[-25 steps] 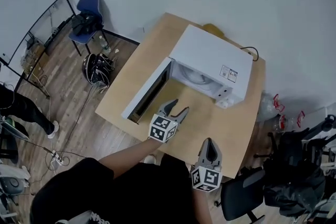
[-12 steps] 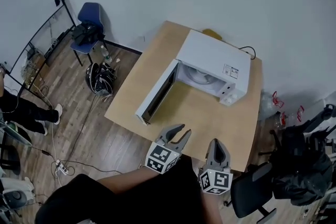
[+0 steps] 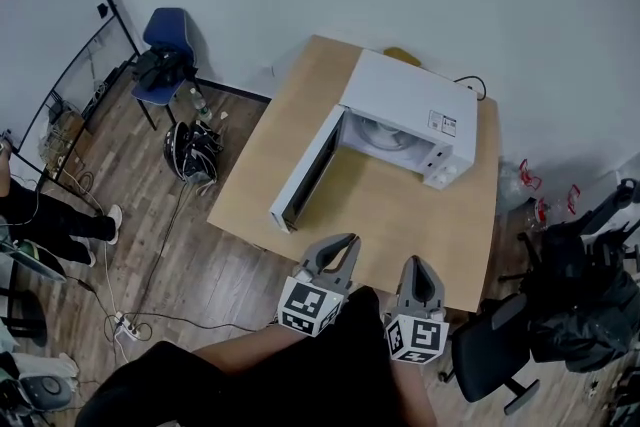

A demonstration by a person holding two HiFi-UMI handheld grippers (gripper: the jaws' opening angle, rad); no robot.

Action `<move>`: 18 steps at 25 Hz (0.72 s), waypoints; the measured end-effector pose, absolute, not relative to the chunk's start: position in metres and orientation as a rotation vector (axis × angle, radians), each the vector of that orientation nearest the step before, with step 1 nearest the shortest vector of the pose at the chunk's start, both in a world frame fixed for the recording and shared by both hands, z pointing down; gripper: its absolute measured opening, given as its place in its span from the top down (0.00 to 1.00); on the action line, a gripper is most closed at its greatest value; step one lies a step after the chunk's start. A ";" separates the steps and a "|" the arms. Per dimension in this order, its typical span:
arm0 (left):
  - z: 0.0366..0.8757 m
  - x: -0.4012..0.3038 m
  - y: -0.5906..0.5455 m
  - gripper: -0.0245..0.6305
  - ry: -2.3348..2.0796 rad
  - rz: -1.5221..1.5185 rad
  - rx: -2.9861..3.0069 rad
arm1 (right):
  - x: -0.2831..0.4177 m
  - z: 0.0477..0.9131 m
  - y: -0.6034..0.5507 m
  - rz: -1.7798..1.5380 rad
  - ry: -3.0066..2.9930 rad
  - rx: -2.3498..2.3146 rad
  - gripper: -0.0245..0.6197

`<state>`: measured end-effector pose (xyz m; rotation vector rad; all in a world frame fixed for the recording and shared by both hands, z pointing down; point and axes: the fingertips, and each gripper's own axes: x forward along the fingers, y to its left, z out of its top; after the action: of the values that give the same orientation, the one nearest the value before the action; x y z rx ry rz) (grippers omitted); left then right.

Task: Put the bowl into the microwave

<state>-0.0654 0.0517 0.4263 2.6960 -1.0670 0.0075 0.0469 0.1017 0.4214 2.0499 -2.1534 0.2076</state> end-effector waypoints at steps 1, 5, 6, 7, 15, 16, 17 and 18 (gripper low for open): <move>0.426 -0.066 0.051 0.92 -1.062 0.006 2.698 | 0.048 0.422 0.101 0.203 -2.143 2.052 0.87; 0.422 -0.066 0.044 0.93 -1.059 -0.004 2.719 | 0.051 0.421 0.099 0.183 -2.120 2.071 0.87; 0.420 -0.065 0.042 0.93 -1.061 -0.007 2.724 | 0.052 0.421 0.098 0.183 -2.114 2.076 0.87; 0.419 -0.065 0.041 0.93 -1.064 -0.011 2.728 | 0.054 0.421 0.096 0.183 -2.108 2.080 0.87; 0.419 -0.070 0.034 0.93 -1.087 0.016 2.754 | 0.052 0.427 0.081 0.186 -2.105 2.062 0.87; 0.420 -0.071 0.032 0.93 -1.087 0.012 2.743 | 0.051 0.428 0.079 0.188 -2.110 2.056 0.87; 0.422 -0.071 0.031 0.93 -1.086 0.012 2.734 | 0.049 0.428 0.078 0.190 -2.113 2.050 0.87; 0.423 -0.071 0.030 0.93 -1.087 0.018 2.730 | 0.048 0.429 0.076 0.190 -2.116 2.046 0.87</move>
<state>-0.0714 0.0297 0.4231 2.7302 -1.0868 0.0182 0.0482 0.0763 0.4285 2.0457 -2.1159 0.1904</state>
